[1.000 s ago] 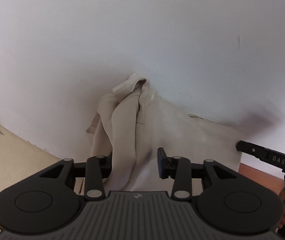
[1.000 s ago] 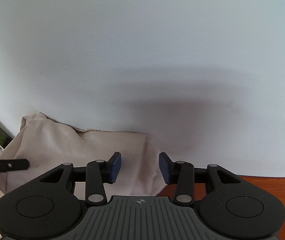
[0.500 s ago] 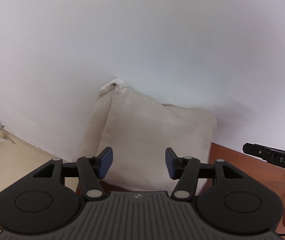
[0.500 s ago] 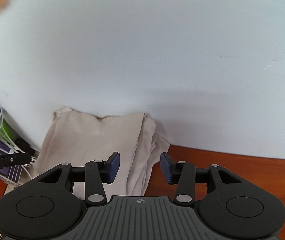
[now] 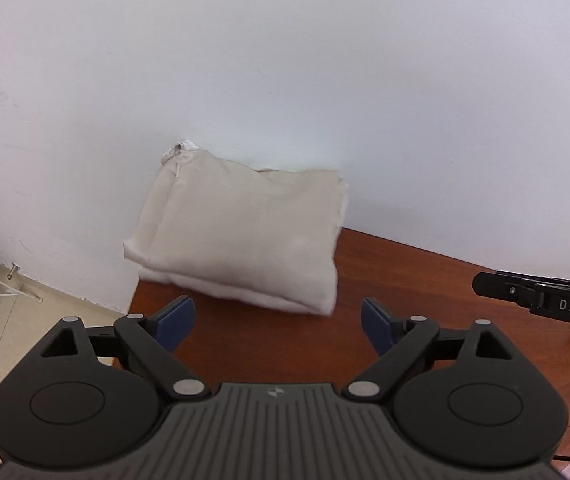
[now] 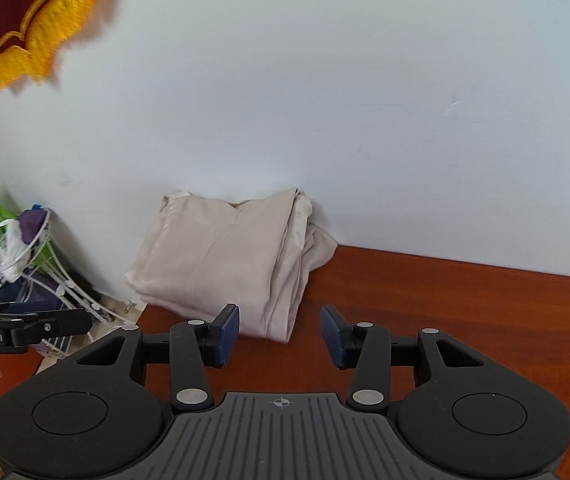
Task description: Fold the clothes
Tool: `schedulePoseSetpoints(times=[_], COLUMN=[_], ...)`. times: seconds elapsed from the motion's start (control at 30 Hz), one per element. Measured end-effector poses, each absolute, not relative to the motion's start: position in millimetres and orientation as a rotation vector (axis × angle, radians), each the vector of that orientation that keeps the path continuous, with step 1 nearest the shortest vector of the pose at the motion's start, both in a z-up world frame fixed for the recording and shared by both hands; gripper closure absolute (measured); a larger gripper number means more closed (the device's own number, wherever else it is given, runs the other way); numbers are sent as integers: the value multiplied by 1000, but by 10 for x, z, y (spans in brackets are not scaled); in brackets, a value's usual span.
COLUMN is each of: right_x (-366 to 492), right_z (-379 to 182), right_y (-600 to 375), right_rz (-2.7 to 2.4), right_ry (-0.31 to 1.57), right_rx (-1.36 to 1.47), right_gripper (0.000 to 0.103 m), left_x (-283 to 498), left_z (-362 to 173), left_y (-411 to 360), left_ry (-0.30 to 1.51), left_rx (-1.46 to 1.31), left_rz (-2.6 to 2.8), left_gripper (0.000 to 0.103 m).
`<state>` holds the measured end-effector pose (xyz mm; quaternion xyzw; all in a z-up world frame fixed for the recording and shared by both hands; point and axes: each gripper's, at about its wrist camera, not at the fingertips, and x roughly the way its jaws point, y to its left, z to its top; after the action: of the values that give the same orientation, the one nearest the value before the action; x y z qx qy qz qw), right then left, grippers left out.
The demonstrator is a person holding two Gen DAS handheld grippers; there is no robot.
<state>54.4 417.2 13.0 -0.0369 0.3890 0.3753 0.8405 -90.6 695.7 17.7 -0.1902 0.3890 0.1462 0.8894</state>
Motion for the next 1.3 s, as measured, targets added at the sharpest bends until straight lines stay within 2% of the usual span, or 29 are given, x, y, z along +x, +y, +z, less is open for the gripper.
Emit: schedulePoseSetpoints(times=[0.13, 0.63, 0.73, 0.87, 0.93, 1.0, 1.3], right_x=[329, -197, -287, -333, -373, -421, -614], right_z=[209, 154, 124, 16, -24, -54, -200], right_y=[3827, 2522, 2274, 2049, 1959, 1883, 1709], right_rz=[821, 929, 951, 979, 989, 998, 1003], right_ry=[793, 738, 729, 729, 709, 683, 624], right_rx=[-87, -113, -118, -139, -145, -146, -160], right_gripper=[53, 49, 40, 38, 29, 16, 1], left_x=[-1262, -1954, -2080, -2196, -2225, -2278, -2531], left_z=[321, 392, 366, 277, 218, 166, -56], left_y=[6612, 4937, 4659, 4357, 4241, 4135, 3753], left_ry=[773, 713, 685, 681, 693, 692, 684], left_rx=[-383, -333, -350, -345, -337, -336, -339], left_rz=[341, 433, 465, 516, 537, 550, 574], left_gripper=[5, 3, 0, 0, 0, 0, 0])
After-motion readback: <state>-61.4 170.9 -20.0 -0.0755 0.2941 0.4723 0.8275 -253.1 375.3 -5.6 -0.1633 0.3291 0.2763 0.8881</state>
